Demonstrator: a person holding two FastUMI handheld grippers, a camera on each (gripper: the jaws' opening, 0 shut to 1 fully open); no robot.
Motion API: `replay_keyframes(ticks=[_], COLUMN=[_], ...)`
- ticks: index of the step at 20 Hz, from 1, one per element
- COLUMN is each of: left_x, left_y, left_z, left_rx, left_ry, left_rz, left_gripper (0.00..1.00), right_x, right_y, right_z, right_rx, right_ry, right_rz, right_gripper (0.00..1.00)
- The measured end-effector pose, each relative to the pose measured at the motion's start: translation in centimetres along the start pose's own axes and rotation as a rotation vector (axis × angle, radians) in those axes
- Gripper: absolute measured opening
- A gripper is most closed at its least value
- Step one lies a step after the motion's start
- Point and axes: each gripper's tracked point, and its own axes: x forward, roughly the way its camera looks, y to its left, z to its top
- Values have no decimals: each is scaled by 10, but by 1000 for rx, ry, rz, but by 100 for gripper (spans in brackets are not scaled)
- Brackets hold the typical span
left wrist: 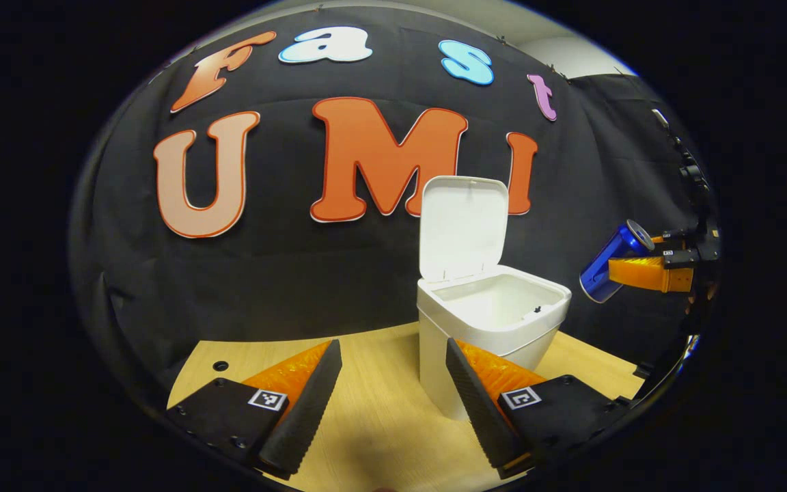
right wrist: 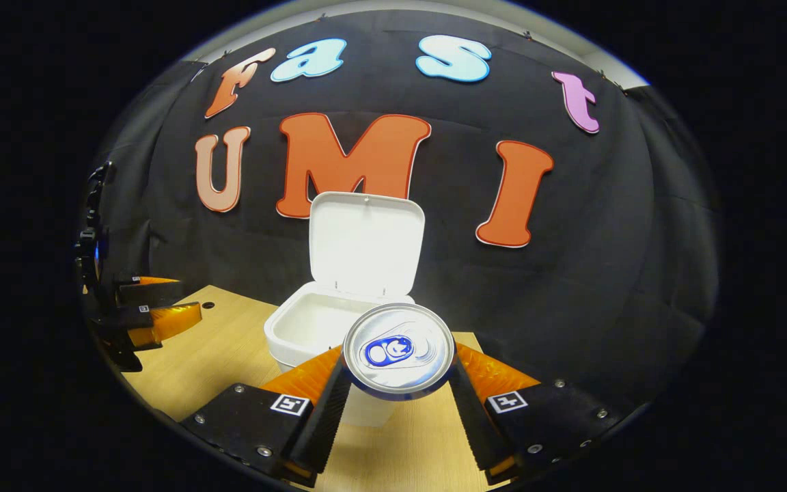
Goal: Press the lid of the desktop garbage bin to open it, pick up the crumpled paper on the desktop and throw it into the bin, then pick up the pop can on the desktop and drop it into the bin, and finally close the garbage bin lid.
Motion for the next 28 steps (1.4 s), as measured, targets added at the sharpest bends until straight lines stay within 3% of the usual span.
replay_keyframes(ticks=[8, 18, 22, 28], left_x=[-71, -136, -145, -127], left_y=[43, 70, 76, 88], left_z=[-12, -34, -39, -35], left_rx=[45, 1, -28, -16], left_ry=[-17, 16, 39, 41], left_rz=[239, 497, 533, 484], left_gripper=[98, 97, 100, 99], right_x=[26, 62, 74, 78], right_y=[15, 12, 12, 11], right_z=[18, 12, 0, -7], right_rx=[-64, -93, -90, -91], right_ry=[-46, -34, 5, 41], right_rz=[116, 190, 197, 159], right_gripper=[80, 80, 80, 80])
